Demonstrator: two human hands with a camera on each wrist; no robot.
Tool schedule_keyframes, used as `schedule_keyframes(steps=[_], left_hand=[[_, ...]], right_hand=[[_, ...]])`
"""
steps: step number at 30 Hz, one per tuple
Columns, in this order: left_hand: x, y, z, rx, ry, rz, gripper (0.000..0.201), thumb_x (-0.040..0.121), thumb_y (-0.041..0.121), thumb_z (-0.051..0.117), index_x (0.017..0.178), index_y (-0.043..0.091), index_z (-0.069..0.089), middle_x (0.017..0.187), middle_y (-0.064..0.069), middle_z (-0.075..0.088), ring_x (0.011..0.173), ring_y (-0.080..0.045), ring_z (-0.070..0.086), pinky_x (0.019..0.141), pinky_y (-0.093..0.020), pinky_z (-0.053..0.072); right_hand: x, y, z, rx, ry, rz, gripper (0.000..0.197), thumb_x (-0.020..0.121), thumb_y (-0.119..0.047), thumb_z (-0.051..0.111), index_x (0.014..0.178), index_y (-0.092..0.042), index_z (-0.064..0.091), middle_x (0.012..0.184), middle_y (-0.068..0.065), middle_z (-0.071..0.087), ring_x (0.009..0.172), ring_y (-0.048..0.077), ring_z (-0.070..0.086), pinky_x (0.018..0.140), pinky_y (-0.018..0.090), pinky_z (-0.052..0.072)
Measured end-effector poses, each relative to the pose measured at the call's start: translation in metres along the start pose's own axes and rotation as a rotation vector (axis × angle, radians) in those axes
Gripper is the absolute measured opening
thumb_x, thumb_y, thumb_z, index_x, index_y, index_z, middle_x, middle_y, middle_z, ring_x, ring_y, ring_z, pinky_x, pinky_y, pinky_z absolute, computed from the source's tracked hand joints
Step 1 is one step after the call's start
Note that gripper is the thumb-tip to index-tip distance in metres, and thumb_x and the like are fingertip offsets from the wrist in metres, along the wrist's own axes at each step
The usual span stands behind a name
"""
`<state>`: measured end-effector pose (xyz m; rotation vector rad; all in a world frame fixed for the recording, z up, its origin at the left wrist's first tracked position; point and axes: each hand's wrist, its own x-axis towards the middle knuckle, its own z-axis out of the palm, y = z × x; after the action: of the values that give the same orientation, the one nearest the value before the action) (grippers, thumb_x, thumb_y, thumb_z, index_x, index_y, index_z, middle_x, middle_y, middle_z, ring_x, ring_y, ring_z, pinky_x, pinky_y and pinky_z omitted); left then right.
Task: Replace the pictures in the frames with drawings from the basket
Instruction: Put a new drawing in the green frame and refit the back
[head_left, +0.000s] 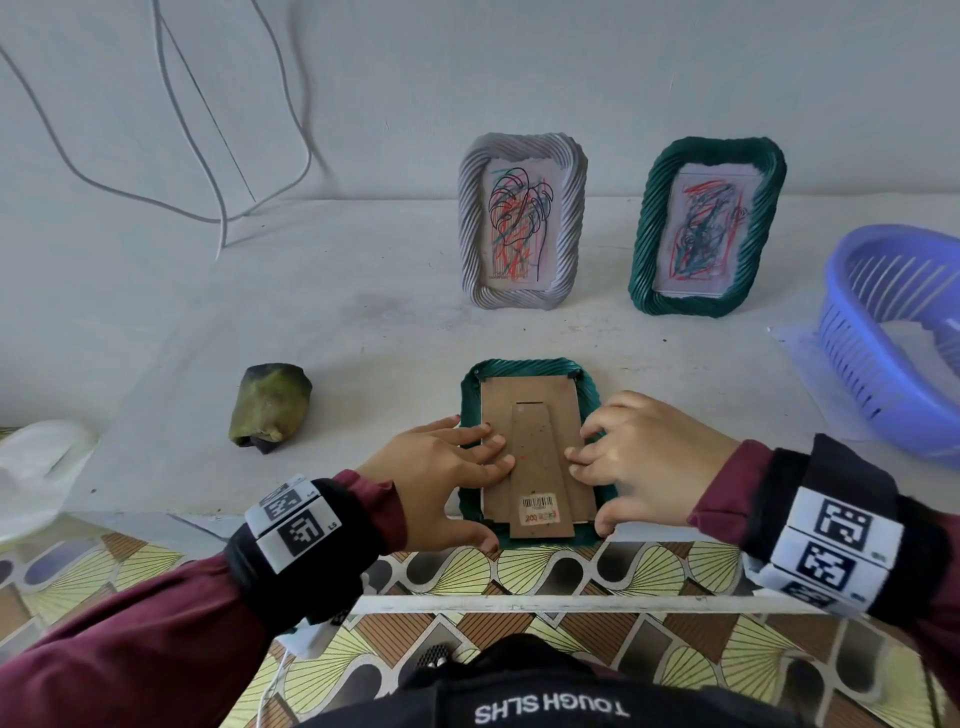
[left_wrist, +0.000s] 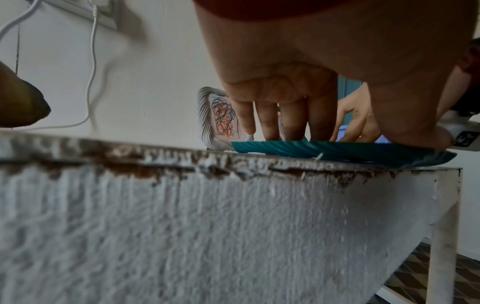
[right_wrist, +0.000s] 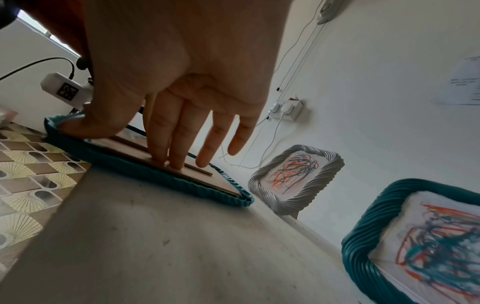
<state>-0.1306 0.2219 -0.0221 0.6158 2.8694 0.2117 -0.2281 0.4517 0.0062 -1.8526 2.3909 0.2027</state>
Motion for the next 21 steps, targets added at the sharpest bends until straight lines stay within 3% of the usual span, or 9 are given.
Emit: schedule_keyframes(steps=[2,5,8,11,16,21], left_hand=[[0.000,0.000,0.000,-0.002,-0.003,0.000,0.090,0.067,0.079,0.029,0.141,0.029,0.031,0.149,0.006,0.029,0.141,-0.010,0.019,0.110,-0.028,0.002],[0.000,0.000,-0.001,-0.006,-0.013,-0.006,0.093,0.064,0.080,0.026,0.141,0.029,0.030,0.149,0.007,0.028,0.141,-0.009,0.018,0.110,-0.026,0.002],[0.001,0.000,-0.001,-0.032,-0.017,-0.011,0.091,0.067,0.080,0.033,0.141,0.028,0.031,0.149,0.006,0.028,0.141,-0.009,0.018,0.112,-0.024,0.005],[0.001,0.002,-0.001,-0.041,-0.043,-0.028,0.088,0.068,0.074,0.040,0.142,0.028,0.028,0.150,0.006,0.024,0.141,-0.009,0.017,0.116,-0.026,0.010],[0.003,0.003,-0.002,-0.061,-0.057,-0.035,0.089,0.067,0.074,0.041,0.142,0.028,0.028,0.151,0.006,0.024,0.141,-0.009,0.017,0.117,-0.027,0.014],[0.001,0.002,-0.001,-0.083,-0.052,-0.025,0.088,0.068,0.074,0.043,0.141,0.027,0.030,0.150,0.005,0.025,0.141,-0.010,0.018,0.117,-0.027,0.013]], right_hand=[[0.002,0.000,0.001,-0.016,0.022,-0.040,0.052,0.059,-0.070,0.055,0.078,-0.026,0.076,0.084,-0.016,0.072,0.077,0.013,0.062,0.066,0.030,0.052],[0.001,-0.001,0.001,-0.062,0.045,-0.071,0.049,0.062,-0.069,0.052,0.075,-0.028,0.076,0.085,-0.018,0.072,0.081,0.012,0.061,0.081,0.035,0.047],[0.001,0.000,0.001,-0.087,0.077,-0.082,0.047,0.064,-0.066,0.050,0.075,-0.028,0.076,0.086,-0.018,0.072,0.084,0.012,0.062,0.097,0.042,0.026],[-0.001,0.000,0.003,-0.115,0.080,-0.084,0.047,0.067,-0.063,0.047,0.076,-0.027,0.076,0.084,-0.019,0.071,0.086,0.011,0.062,0.103,0.044,0.017],[-0.004,0.000,0.012,-0.105,0.159,-0.099,0.045,0.068,-0.060,0.047,0.077,-0.026,0.076,0.083,-0.018,0.072,0.084,0.012,0.061,0.104,0.045,0.019],[-0.011,-0.003,0.031,0.021,0.366,-0.069,0.037,0.067,-0.047,0.054,0.082,-0.021,0.076,0.084,-0.014,0.073,0.079,0.012,0.062,0.102,0.045,0.026]])
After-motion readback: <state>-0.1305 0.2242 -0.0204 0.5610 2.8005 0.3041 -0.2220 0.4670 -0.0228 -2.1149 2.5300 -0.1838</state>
